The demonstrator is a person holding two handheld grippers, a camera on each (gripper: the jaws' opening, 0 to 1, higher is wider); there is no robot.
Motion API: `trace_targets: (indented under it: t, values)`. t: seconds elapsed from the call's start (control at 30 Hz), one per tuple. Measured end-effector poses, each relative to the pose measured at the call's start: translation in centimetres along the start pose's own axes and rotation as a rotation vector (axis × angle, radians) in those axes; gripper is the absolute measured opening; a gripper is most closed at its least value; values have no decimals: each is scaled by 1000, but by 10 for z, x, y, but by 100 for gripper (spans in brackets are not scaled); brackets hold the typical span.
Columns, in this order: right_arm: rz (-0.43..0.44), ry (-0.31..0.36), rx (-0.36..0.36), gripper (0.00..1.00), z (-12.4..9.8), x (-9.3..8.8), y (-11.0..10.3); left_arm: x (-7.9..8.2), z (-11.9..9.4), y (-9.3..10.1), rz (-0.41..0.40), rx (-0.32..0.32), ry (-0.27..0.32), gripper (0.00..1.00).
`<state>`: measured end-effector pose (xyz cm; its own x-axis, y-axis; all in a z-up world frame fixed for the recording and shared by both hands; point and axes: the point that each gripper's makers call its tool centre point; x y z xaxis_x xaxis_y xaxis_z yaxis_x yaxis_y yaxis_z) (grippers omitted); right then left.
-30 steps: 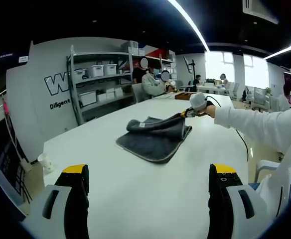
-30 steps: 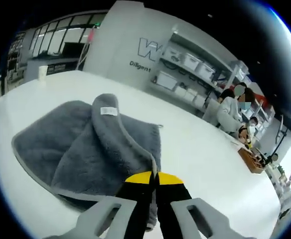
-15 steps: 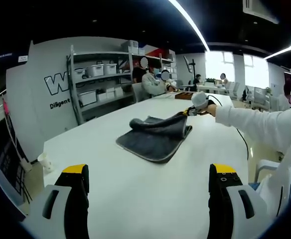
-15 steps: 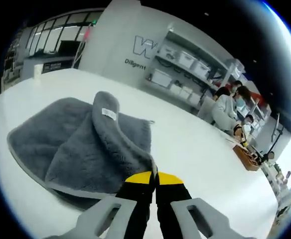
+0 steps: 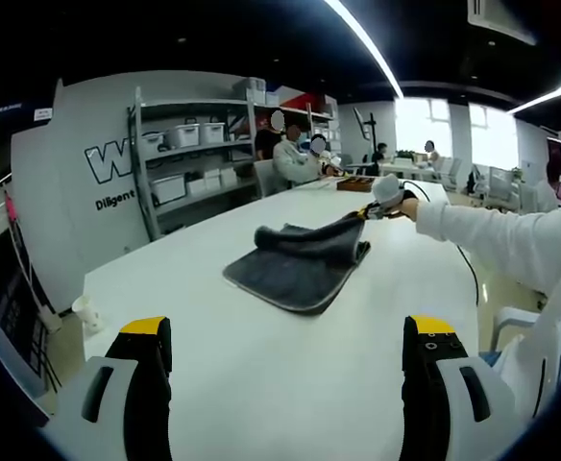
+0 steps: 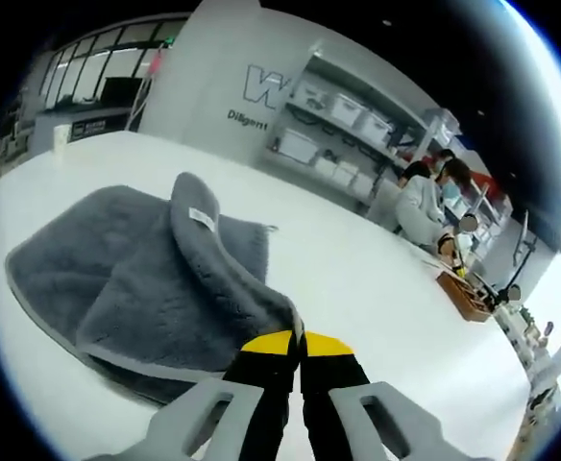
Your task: Open the folded towel by lifting each exposed corner and separating the folded layers until the towel lies flat within the target outline without major curled edges
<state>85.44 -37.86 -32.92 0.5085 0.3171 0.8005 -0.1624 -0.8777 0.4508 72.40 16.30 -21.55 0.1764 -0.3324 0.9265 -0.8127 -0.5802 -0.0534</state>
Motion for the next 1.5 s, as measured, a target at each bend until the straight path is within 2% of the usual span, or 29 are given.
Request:
trace_targets:
  t: [0.6,0.9,1.5]
  values:
    - [22,-43,-66,0,0,-22,31,0,0,-1,-2,2,0,99]
    - [26,-66,-78,0,-1,-35,38,1,0,-1,2,-1,0,99]
    - [50,-96,-116,0,-5,-50,56,1,-1,-1,1,0,2,99]
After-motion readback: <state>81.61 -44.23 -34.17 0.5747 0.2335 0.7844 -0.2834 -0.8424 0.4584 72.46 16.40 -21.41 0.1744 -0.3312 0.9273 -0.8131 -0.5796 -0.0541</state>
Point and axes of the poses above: the point that each gripper's makers call its tool centre point, and the gripper's own axes: z roughly forward along the fingers, y roughly to its right, x roughly out of its top, and after that the axes turned 5 degrees about -x, right-handed
